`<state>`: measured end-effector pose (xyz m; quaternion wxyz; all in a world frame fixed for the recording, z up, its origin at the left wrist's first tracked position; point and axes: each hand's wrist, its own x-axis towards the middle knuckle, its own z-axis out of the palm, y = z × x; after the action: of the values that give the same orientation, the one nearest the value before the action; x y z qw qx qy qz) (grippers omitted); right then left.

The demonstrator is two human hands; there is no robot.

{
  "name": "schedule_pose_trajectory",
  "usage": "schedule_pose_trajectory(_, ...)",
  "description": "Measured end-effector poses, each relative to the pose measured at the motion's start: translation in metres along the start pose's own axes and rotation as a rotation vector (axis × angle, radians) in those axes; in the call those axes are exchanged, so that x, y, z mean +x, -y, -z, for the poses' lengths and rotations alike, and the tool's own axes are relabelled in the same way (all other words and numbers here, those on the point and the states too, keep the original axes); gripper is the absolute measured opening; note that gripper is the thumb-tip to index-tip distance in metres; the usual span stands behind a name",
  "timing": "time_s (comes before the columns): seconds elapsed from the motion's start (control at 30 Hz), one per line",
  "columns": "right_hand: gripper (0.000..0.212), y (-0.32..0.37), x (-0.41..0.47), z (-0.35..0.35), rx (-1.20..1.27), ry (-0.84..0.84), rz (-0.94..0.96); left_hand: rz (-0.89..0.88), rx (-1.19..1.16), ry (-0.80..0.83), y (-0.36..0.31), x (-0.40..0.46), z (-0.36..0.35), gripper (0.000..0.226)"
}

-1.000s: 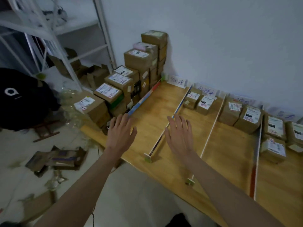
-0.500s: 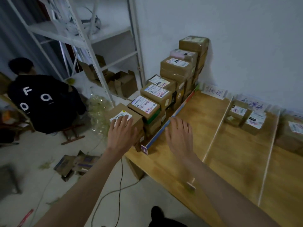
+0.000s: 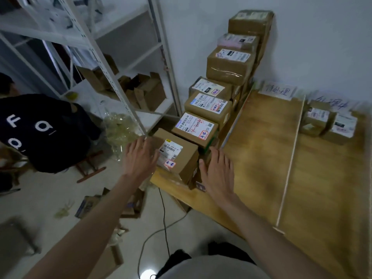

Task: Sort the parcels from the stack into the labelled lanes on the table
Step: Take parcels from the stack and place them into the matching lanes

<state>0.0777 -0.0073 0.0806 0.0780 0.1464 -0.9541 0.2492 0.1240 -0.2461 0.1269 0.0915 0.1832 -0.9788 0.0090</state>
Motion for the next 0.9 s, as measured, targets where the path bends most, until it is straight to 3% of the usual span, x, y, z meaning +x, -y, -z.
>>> schedule_pose_trajectory(0.3,0.057,0.069,-0.005,-0.025,0.195,-0.009,-0.356,-0.149,-0.143,0.151,0.039,0.043,-0.019,0.062)
schedule_pose_trajectory(0.47,0.053,0.102,0.0,-0.033,0.331,0.05,-0.572,-0.061,-0.349,0.319,0.041,0.041,-0.024,0.063)
schedule_pose_trajectory(0.63,0.051,0.117,-0.001,-0.029,0.417,-0.008,-0.633,-0.045,-0.548,0.341,0.052,0.039,-0.025,0.073)
schedule_pose_trajectory(0.8,0.074,0.119,-0.01,-0.011,0.604,-0.017,-0.615,-0.108,-0.66,0.333,0.064,0.045,0.001,0.068)
schedule_pose_trajectory(0.9,0.062,0.117,-0.015,0.007,0.783,0.041,-0.642,-0.219,-0.619,0.371,0.074,0.057,0.019,0.068)
